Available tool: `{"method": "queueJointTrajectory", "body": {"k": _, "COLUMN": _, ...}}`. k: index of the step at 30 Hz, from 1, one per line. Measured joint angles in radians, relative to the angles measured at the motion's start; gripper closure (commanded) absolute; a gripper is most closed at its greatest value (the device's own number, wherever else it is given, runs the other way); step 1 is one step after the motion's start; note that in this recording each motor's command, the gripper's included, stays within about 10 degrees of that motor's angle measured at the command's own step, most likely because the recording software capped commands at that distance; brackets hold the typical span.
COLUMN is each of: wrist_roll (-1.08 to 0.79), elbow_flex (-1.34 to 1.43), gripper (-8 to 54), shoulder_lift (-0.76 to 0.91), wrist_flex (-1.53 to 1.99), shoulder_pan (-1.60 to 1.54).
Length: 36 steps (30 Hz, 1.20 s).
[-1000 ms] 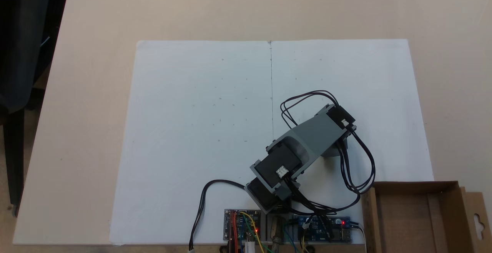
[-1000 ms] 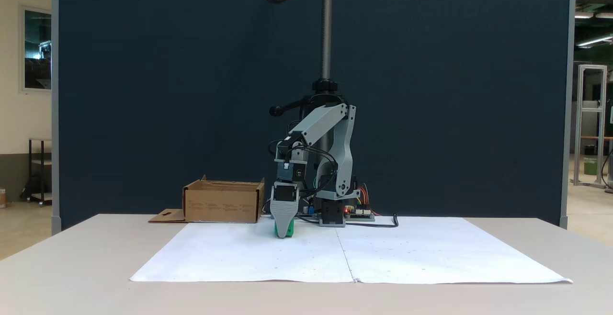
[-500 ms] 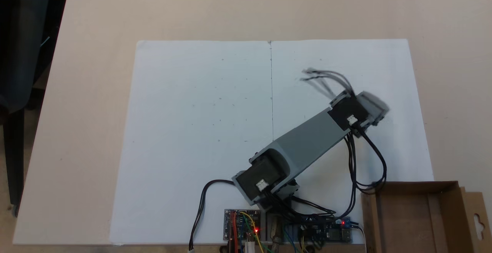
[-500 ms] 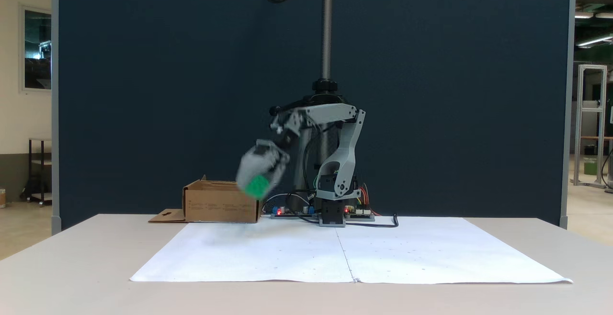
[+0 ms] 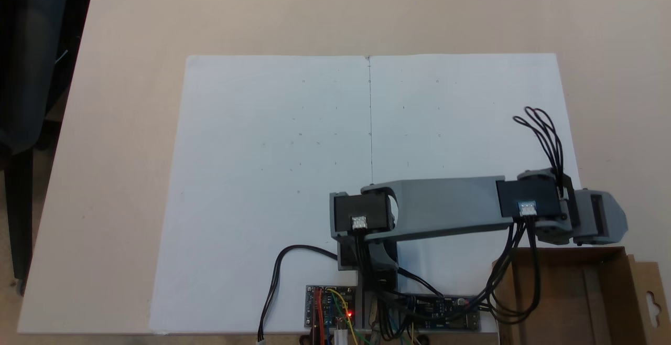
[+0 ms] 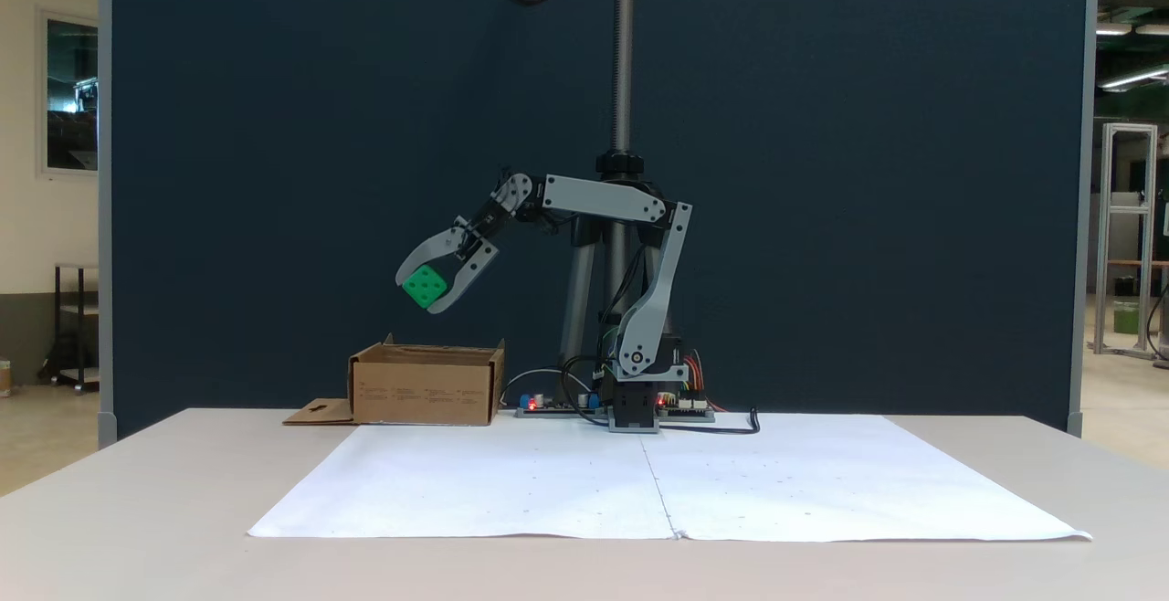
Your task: Grasp a green dice and put it in the bin.
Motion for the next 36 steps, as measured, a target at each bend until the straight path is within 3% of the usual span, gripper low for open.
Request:
{"method": "queueJointTrajectory", "body": {"k": 14, "wrist_roll": -0.011, "elbow_flex": -0.006, "gripper": 33.7, "shoulder_lift": -0.241, "wrist_flex": -0.006, "shoulder_pan": 0.221}}
{"method": "queueJointTrajectory", "body": {"k": 15, "wrist_roll": -0.018, "elbow_flex": -0.006, "gripper": 30.3, "shoulder_lift": -0.249, "wrist_flex": -0.006, "shoulder_pan": 0.23}}
{"method": "queueJointTrajectory", "body": {"k": 17, "wrist_roll": -0.038, "elbow_flex": -0.005, "gripper": 13.2, "shoulder_lift": -0.255, "wrist_flex": -0.006, "shoulder_pan": 0.241}}
{"method": "queueJointTrajectory", "body": {"k": 20, "wrist_roll": -0.043, "elbow_flex": -0.006, "gripper": 3.8, "shoulder_lift": -0.273, "wrist_flex": -0.011, "shoulder_pan": 0.241}}
{"method": "queueJointTrajectory", "body": {"k": 30, "wrist_roll": -0.043, "elbow_flex": -0.006, "gripper": 3.0, "shoulder_lift": -0.278, "wrist_flex": -0.031, "shoulder_pan": 0.233}}
{"method": "queueJointTrajectory", "body": {"k": 36, "wrist_roll": 0.021, "elbow_flex": -0.005, "gripper": 3.3, "shoulder_lift": -0.121, "wrist_flex": -0.075, "shoulder_pan": 0.127}}
